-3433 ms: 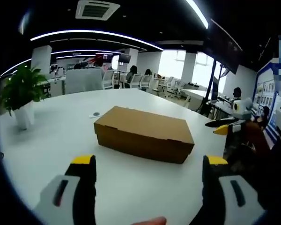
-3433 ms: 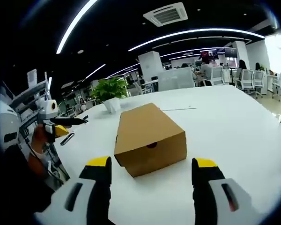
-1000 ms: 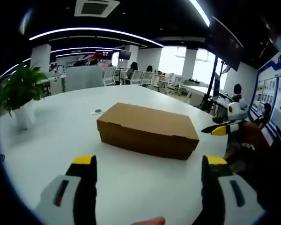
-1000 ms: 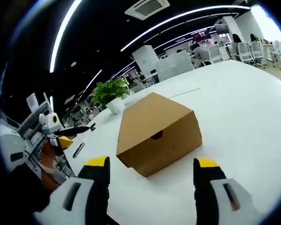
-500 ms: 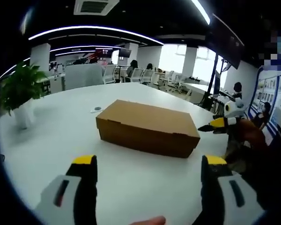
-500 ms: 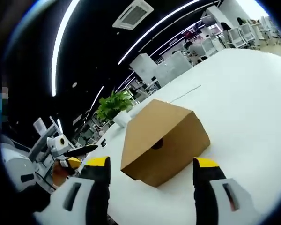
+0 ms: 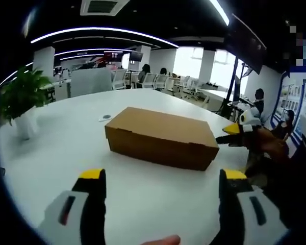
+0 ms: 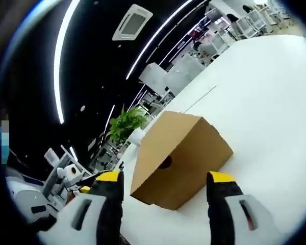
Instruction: Operate the shoe box by opening the lid, removing the specified soft item, and placing it in the target area until the item is outside and the box remains undamaged.
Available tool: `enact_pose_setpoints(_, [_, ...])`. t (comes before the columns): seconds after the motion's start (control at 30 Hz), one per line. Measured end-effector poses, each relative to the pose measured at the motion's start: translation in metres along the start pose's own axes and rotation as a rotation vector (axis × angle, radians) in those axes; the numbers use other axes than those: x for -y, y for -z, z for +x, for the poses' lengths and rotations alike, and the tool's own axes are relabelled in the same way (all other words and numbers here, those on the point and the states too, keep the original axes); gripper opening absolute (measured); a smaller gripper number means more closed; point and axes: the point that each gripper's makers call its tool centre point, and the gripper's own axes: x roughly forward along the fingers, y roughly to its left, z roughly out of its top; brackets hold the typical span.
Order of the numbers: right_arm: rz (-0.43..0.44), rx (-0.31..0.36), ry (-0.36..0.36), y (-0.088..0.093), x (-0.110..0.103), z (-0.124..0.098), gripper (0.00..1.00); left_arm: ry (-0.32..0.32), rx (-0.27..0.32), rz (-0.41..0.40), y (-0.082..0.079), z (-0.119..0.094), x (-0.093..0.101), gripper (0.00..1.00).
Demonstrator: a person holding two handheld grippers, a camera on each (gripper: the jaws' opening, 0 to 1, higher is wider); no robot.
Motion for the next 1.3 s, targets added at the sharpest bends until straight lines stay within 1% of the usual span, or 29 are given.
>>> enact_pose_setpoints(0.1, [0.024, 0.004, -0.009, 0.0, 0.0, 0.002, 0.67, 0.002, 0.002, 0.001, -0.001, 0.001, 0.001, 0.94])
enact_pose_setpoints(0.17, [0.057, 0.011, -0.034, 0.0, -0.004, 0.005, 0.65, 0.002, -0.003, 0.004, 0.0, 0.002, 0.001, 0.94])
enact_pose_setpoints(0.3, [0.088, 0.026, -0.048, -0.004, -0.003, 0.009, 0.6, 0.004, -0.008, 0.007, 0.001, 0.003, 0.001, 0.93])
enact_pose_setpoints(0.37, [0.103, 0.034, -0.056, -0.004, -0.005, 0.011, 0.59, 0.013, -0.011, 0.01, 0.002, 0.004, 0.004, 0.92])
enact_pose_setpoints(0.47, [0.119, 0.037, -0.05, -0.004, -0.004, 0.014, 0.59, 0.02, -0.017, 0.019, 0.005, 0.005, 0.006, 0.92])
enact_pose_setpoints(0.6, [0.155, 0.041, -0.06, -0.003, -0.006, 0.015, 0.57, 0.016, -0.02, 0.014, 0.006, 0.005, 0.003, 0.91])
enact_pose_setpoints(0.73, [0.166, 0.042, -0.047, -0.003, -0.006, 0.013, 0.52, 0.018, -0.02, 0.017, 0.006, 0.006, 0.003, 0.91])
enact_pose_setpoints(1.0, [0.188, 0.047, -0.003, -0.004, -0.001, 0.013, 0.4, 0.026, -0.027, 0.009, 0.011, 0.008, 0.0, 0.9])
enact_pose_setpoints(1.13, [0.194, 0.042, 0.014, -0.003, 0.0, 0.012, 0.36, 0.028, -0.03, 0.009, 0.012, 0.008, 0.0, 0.9])
enact_pose_setpoints(1.3, [0.205, 0.034, 0.032, -0.003, 0.001, 0.012, 0.36, 0.033, -0.022, 0.008, 0.011, 0.009, 0.001, 0.89])
